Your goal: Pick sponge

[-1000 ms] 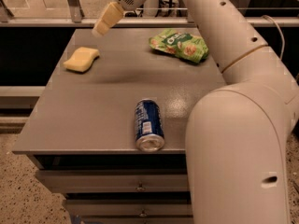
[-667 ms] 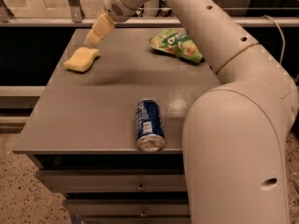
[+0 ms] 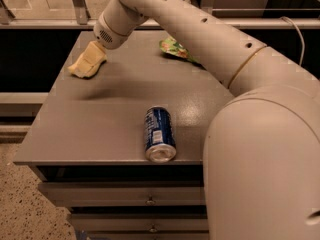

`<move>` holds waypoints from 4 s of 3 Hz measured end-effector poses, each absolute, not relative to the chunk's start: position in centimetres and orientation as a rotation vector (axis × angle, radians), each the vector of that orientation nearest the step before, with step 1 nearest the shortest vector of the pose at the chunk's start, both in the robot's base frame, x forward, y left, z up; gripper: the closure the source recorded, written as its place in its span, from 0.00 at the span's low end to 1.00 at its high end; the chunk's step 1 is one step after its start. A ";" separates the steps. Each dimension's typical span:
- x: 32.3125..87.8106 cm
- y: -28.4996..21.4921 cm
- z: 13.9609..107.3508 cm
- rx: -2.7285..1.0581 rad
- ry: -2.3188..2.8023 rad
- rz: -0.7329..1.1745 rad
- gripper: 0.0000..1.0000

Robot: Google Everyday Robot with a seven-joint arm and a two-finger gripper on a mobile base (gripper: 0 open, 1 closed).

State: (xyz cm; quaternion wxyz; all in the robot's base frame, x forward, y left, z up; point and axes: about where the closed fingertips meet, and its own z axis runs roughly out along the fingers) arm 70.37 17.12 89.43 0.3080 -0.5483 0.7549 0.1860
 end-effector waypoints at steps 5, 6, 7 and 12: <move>74.9 17.5 84.4 -1.348 2.042 0.416 0.00; 75.4 18.5 83.9 -1.333 2.042 0.445 0.00; 75.5 19.5 83.1 -1.330 2.058 0.478 0.16; 73.8 18.0 92.0 -1.318 1.933 0.431 1.00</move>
Offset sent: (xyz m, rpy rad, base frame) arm 0.0343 0.0023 -0.0272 -0.0101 -0.0679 -0.0792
